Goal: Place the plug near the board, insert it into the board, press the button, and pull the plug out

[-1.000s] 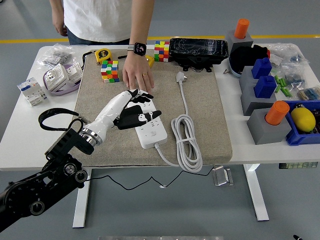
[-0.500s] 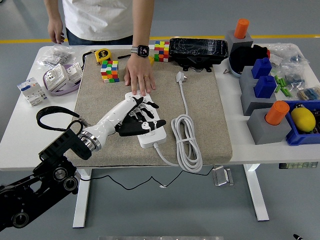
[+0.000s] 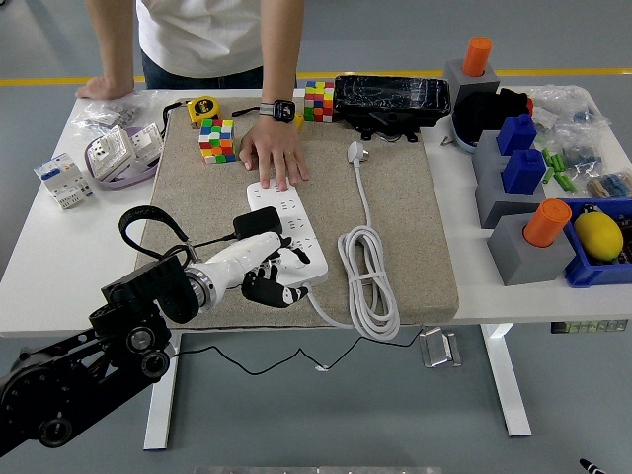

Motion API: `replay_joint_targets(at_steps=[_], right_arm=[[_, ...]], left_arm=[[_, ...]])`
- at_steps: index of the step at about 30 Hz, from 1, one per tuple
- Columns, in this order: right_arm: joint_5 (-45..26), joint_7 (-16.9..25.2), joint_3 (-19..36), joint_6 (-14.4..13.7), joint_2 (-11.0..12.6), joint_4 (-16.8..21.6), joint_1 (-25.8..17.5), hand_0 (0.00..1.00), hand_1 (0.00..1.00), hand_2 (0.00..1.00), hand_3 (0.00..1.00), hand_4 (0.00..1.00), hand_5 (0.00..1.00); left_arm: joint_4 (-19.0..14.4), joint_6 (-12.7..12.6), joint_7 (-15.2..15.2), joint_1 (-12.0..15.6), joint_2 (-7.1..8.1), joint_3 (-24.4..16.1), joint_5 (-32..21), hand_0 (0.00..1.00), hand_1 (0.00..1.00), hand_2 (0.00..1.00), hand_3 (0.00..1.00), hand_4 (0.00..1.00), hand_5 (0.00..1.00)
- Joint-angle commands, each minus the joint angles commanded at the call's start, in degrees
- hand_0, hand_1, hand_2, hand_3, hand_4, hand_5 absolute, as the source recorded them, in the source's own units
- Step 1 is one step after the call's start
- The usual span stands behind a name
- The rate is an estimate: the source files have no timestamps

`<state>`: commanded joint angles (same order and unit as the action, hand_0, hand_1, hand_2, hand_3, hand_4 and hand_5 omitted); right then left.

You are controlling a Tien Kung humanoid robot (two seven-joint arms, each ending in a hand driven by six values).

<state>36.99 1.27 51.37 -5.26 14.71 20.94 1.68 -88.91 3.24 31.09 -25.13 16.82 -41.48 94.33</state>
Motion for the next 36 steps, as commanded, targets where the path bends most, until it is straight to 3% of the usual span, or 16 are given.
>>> replay_joint_targets(at_steps=[5, 25, 36], right_arm=[[-0.02, 0.01, -0.08, 0.01, 0.00, 0.00, 0.00, 0.595, 0.633, 0.625, 0.550, 0.939, 0.476], [-0.06, 0.04, -0.44, 0.02, 0.13, 0.07, -0.06, 0.595, 0.633, 0.625, 0.550, 0.940, 0.476], [-0.01, 0.02, -0.51, 0.03, 0.19, 0.13, 0.05, 0.594, 0.633, 0.625, 0.550, 0.940, 0.476]], left_arm=[[2.90, 0.41, 0.97, -0.26, -0.57, 0.08, 0.99, 0.062, 0.072, 0.148, 0.784, 0.612, 0.122], [4.76, -0.02, -0.18, -0.81, -1.46, 1.33, -0.54, 0.063, 0.071, 0.148, 0.784, 0.617, 0.114], [7.64, -0.04, -0.19, -1.98, -2.22, 2.14, -0.26, 0.062, 0.070, 0.147, 0.781, 0.615, 0.120]])
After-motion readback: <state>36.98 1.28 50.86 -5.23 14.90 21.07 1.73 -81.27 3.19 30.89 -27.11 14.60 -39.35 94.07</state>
